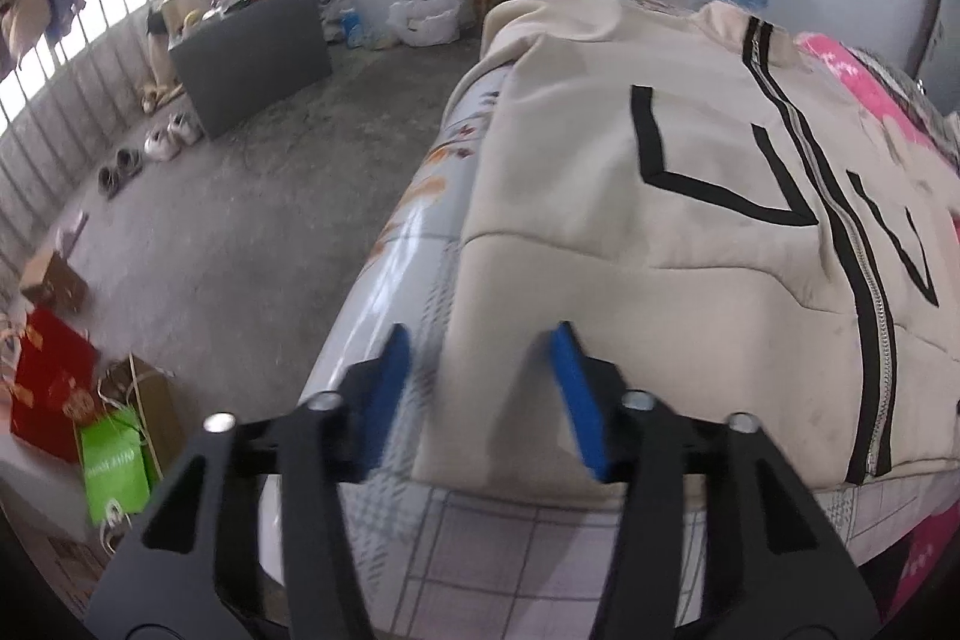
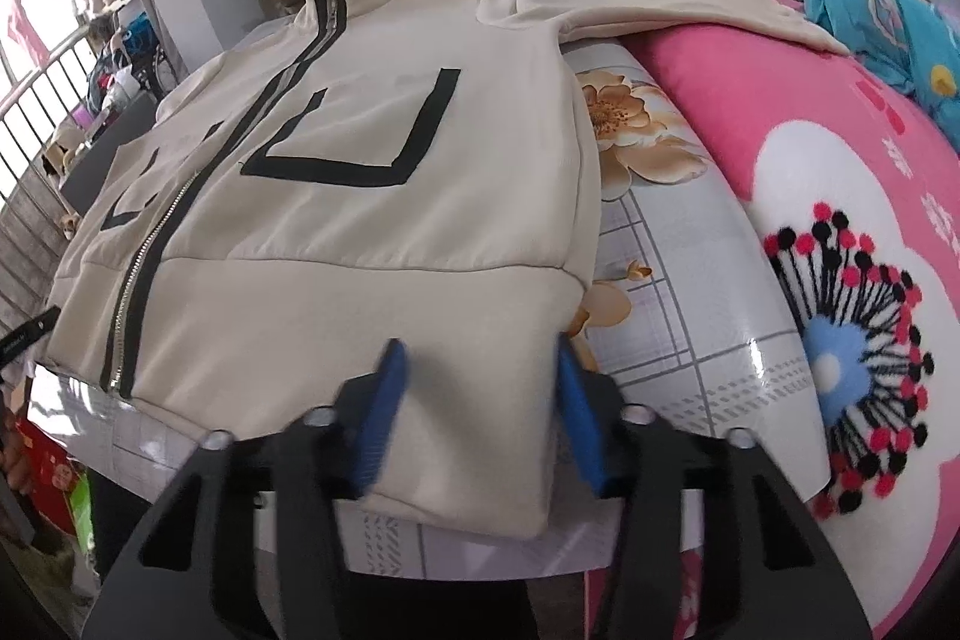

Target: Fold large clothes

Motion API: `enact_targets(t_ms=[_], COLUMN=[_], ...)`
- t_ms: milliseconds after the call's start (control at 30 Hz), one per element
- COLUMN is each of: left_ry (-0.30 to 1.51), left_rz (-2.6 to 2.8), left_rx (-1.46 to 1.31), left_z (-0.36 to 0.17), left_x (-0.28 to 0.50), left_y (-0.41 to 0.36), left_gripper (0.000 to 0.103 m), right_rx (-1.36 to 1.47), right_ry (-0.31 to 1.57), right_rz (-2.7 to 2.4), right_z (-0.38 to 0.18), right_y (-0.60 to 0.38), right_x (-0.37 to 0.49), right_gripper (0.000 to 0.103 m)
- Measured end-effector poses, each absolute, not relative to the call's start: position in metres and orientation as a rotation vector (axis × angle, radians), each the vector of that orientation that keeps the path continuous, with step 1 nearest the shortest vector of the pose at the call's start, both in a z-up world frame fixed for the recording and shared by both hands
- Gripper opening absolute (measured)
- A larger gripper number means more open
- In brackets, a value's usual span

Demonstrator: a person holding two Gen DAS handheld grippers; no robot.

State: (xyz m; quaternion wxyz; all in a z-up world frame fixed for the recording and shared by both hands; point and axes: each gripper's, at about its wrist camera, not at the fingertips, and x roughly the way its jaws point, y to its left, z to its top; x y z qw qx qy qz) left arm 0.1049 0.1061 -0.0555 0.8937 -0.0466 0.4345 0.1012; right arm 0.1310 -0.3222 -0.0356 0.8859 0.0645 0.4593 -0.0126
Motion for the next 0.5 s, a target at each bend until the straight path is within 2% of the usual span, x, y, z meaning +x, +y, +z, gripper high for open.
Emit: enact_targets(t_ms=[33,67,100,133,233,500], left_ry=[0.901,0.901,0.898,0.894,0.869,0.81], left_rz=[0.203,0.205,0.221,0.228,0.228,0.092], left_rx=[-0.09,-0.077,-0.037,-0.011,0.063,0.111], left_z=[-0.054,-0.054,-0.053,-0.052,-0.045,-0.013], left_x=[0.105,0.107,0.108,0.108,0.103,0.057], left_y=[0.103,0.101,0.095,0.091,0.079,0.042], left_gripper=[0.031,0.03,0.022,0.009,0.005,0.004], right_rx=[0.129,0.122,0.117,0.109,0.117,0.067], right_ry=[0.955,0.955,0.956,0.956,0.954,0.916], right_rz=[-0.024,-0.023,-0.019,-0.017,0.009,0.018], right_z=[-0.035,-0.035,-0.034,-0.033,-0.027,0.007], right_y=[-0.323,-0.323,-0.325,-0.325,-0.331,-0.352], right_x=[0.132,0.133,0.132,0.132,0.133,0.127], right_gripper=[0.031,0.026,0.022,0.015,0.009,0.008])
